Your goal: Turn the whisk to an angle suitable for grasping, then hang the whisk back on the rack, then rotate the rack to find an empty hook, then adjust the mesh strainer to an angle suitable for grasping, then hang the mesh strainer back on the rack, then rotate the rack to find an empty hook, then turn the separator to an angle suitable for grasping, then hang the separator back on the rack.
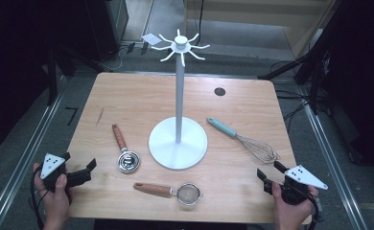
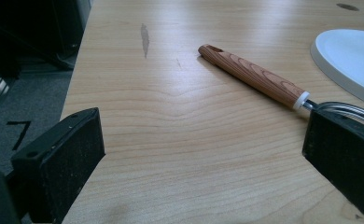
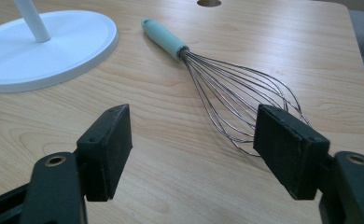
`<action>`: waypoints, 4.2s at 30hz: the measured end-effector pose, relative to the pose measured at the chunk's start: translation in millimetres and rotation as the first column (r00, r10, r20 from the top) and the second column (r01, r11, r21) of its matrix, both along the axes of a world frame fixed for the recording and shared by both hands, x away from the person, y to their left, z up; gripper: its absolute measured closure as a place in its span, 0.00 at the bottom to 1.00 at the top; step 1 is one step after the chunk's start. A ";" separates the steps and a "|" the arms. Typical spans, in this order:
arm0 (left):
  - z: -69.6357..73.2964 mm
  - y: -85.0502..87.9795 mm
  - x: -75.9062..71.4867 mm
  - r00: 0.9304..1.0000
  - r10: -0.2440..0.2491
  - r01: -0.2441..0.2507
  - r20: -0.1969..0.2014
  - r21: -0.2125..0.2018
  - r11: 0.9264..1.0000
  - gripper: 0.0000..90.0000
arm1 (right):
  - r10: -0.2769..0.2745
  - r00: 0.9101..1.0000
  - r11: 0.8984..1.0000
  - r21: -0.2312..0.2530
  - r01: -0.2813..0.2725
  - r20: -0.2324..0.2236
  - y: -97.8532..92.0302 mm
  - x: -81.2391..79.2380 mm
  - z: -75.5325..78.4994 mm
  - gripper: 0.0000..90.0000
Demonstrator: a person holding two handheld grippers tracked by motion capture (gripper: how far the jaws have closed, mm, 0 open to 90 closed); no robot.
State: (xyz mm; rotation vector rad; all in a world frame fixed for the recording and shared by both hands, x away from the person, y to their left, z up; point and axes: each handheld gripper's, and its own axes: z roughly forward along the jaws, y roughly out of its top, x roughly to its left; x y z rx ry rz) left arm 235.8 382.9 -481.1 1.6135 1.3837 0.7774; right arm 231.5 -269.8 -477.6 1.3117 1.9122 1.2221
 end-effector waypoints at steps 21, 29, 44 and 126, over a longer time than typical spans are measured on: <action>-0.1 -1.4 -1.6 1.000 -0.004 0.004 0.000 0.009 1.000 0.00 | 0.089 0.987 0.990 -0.100 -0.103 -0.134 11.7 33.2 26.4 0.39; -0.1 -1.0 -1.1 1.000 -0.007 0.007 -0.007 0.005 1.000 0.00 | 0.123 0.973 0.969 -0.188 -0.160 -0.194 20.6 59.8 39.1 0.41; -0.2 -1.3 -0.6 1.000 -0.018 0.018 -0.017 -0.001 1.000 0.00 | 0.155 0.900 0.896 -0.325 -0.301 -0.407 44.2 128.6 67.0 0.48; -0.6 -0.5 1.2 0.998 -0.044 0.043 -0.039 -0.019 0.999 0.00 | 0.149 0.618 0.669 -0.381 -0.638 -0.772 137.8 243.4 16.5 0.77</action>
